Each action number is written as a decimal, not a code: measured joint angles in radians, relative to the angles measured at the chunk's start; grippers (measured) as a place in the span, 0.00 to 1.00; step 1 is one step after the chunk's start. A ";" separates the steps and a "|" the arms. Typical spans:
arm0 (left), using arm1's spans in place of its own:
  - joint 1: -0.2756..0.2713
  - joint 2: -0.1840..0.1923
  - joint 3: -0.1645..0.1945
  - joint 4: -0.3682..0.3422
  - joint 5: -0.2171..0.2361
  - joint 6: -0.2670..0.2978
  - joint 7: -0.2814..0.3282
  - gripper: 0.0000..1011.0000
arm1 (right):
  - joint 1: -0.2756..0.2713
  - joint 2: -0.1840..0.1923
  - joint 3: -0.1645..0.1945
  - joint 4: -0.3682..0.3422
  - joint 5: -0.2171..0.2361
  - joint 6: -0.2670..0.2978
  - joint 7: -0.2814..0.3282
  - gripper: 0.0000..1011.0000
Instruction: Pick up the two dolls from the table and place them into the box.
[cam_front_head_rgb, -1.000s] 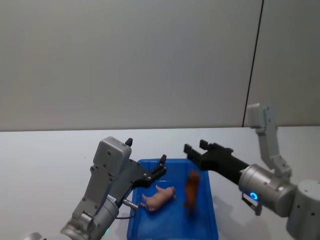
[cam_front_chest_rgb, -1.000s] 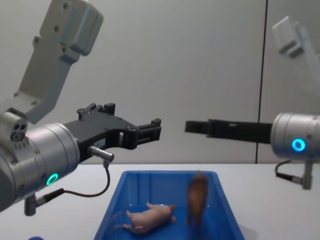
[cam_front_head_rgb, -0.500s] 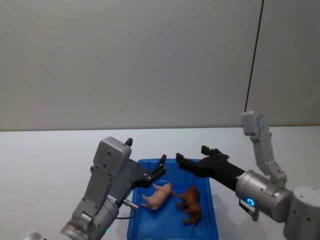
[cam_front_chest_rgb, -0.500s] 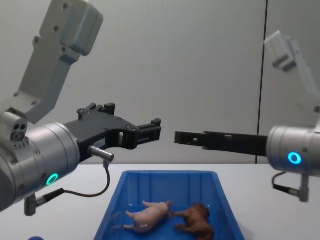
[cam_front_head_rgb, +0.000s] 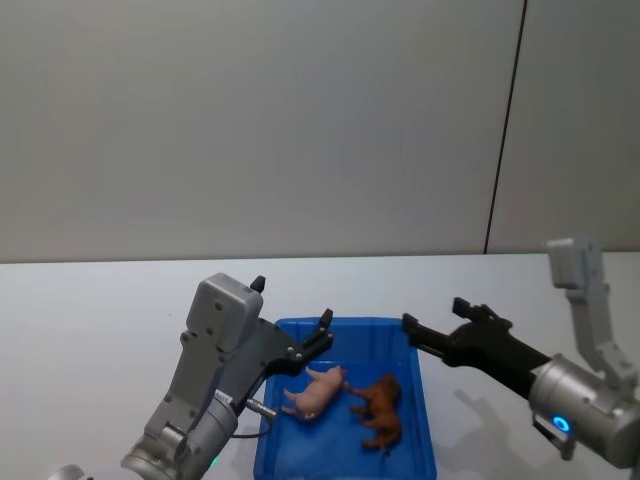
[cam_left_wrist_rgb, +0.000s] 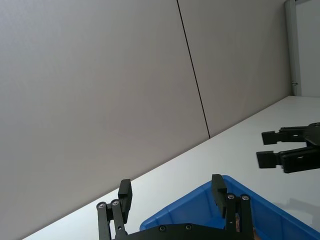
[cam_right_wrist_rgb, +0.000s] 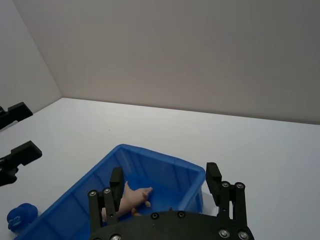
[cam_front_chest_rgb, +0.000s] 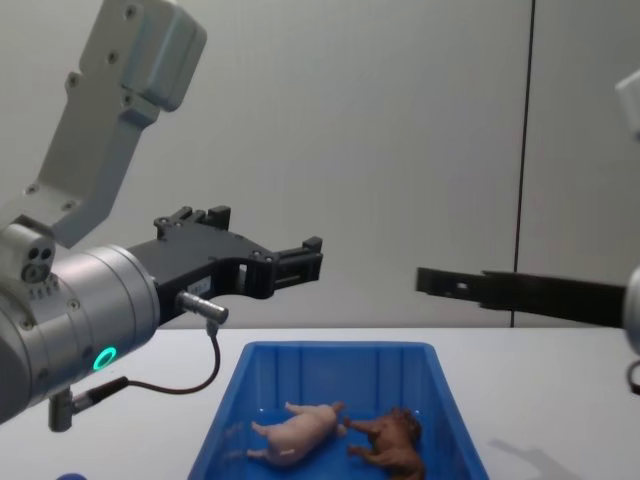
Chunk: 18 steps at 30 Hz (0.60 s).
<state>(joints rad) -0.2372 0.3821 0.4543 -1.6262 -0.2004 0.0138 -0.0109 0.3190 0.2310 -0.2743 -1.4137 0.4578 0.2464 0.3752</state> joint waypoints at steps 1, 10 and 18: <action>0.000 0.000 0.000 0.000 0.000 0.000 0.000 0.99 | -0.004 0.005 0.002 -0.004 0.002 -0.002 0.001 0.99; 0.005 0.003 -0.002 -0.004 0.001 0.003 0.004 0.99 | -0.042 0.043 0.024 -0.041 0.015 -0.015 0.012 0.99; 0.034 0.027 -0.011 -0.034 -0.006 0.029 0.043 0.99 | -0.058 0.059 0.032 -0.057 0.020 -0.021 0.017 0.99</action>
<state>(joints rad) -0.2034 0.4094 0.4434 -1.6604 -0.2059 0.0431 0.0320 0.2612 0.2905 -0.2418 -1.4704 0.4779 0.2251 0.3924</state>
